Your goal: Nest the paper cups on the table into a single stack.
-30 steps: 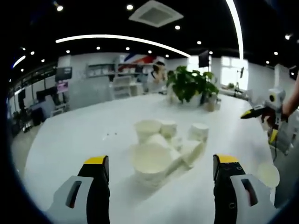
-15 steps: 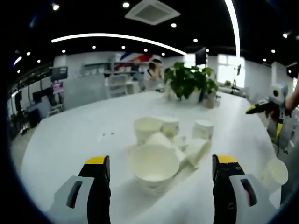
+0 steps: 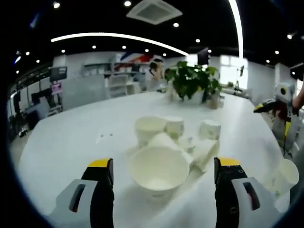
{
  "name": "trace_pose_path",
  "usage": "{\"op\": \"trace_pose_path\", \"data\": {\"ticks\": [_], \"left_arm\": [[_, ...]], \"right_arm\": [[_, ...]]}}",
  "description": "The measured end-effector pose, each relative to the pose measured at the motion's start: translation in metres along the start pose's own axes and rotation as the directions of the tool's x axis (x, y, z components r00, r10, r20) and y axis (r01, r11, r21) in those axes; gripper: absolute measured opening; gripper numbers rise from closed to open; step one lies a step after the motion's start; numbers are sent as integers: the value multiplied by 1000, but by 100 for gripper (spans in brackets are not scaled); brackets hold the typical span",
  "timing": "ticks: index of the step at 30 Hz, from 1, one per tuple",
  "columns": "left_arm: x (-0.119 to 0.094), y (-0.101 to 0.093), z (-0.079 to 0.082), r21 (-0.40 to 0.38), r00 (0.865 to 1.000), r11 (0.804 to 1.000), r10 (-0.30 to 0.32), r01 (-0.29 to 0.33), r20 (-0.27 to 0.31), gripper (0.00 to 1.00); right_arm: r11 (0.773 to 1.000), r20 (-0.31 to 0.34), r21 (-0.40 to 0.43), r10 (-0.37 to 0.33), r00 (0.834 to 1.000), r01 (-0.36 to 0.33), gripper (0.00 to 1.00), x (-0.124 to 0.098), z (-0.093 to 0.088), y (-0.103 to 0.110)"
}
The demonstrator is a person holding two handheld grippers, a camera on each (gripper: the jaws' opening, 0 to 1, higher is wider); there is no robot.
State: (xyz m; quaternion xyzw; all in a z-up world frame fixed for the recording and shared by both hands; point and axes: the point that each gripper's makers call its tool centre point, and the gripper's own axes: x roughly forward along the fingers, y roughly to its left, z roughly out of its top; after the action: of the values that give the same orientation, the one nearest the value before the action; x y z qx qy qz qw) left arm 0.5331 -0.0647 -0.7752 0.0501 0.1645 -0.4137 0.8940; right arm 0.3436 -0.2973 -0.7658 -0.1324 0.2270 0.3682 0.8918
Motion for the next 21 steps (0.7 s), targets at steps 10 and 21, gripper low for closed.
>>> {"op": "trace_pose_path", "data": {"ticks": [10,21], "left_arm": [[9,1,-8,-43,1000,999,-20,20,-12,73],[7,-1,-10,-36,999,999,-33,33,-10,64]], "right_arm": [[1000,-4,0,-2,1000,2,89,1,-1,-1],[1000,-9,20,4,1000,-3,89,-1,-6,4]]}}
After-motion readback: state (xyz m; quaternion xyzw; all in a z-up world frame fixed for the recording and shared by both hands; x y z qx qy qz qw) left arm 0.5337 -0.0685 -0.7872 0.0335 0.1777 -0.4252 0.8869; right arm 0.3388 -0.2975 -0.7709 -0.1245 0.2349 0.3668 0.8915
